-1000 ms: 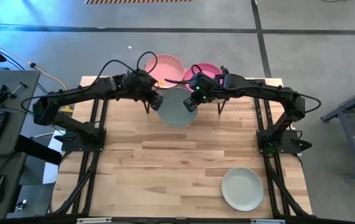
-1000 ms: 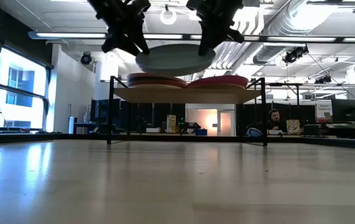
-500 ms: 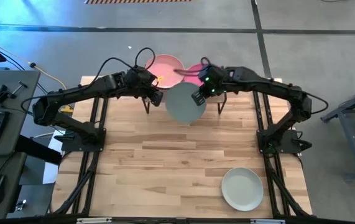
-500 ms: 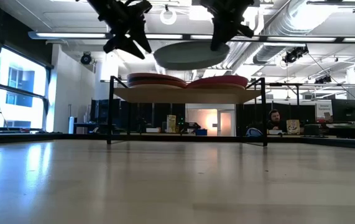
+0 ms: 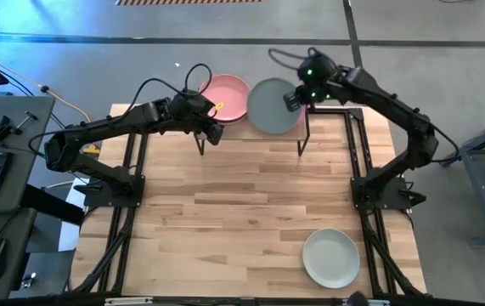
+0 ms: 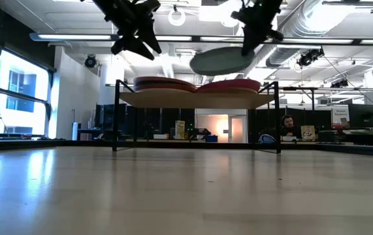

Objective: Place and stack plates onto a shelf
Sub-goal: Stack the blue plate on top of the pink plate on the shelf

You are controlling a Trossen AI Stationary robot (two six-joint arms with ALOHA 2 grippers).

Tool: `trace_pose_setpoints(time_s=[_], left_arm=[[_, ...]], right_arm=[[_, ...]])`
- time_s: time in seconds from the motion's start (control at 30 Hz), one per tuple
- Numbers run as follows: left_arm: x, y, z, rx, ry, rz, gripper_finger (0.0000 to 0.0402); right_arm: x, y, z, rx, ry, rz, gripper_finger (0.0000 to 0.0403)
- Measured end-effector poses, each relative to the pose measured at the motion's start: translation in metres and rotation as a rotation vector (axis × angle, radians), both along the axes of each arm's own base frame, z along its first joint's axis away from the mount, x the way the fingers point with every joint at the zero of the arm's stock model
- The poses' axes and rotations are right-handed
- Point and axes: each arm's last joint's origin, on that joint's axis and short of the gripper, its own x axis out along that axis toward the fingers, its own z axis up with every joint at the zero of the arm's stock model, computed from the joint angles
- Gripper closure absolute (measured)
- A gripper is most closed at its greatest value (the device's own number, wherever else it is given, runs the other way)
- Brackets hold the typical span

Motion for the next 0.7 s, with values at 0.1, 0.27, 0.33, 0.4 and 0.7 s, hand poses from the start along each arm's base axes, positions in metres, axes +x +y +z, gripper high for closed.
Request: trace_pose_setpoints(time_s=[0.1,0.27,0.33,0.4,0.7], left_arm=[[0.0,0.0,0.0,0.007,0.003,0.009,0.0264],[-0.001,0.002,0.0,0.022,0.009,0.034,0.0264],[-0.002,0.004,0.0,0.022,0.009,0.04,0.0264],[-0.003,0.006,0.0,0.022,0.009,0.049,0.0264],[-0.006,0.013,0.0,0.017,0.007,0.084,0.0266]], right_arm=[[-0.013,-0.018,0.0,0.013,-0.006,-0.04,0.0402],[-0.033,-0.039,0.0,0.03,-0.019,-0.094,0.0402],[-0.037,-0.045,-0.002,0.035,-0.019,-0.099,0.0402],[-0.037,-0.05,-0.004,0.046,-0.019,-0.094,0.0402],[-0.025,-0.063,-0.021,0.1,-0.009,-0.045,0.0403]])
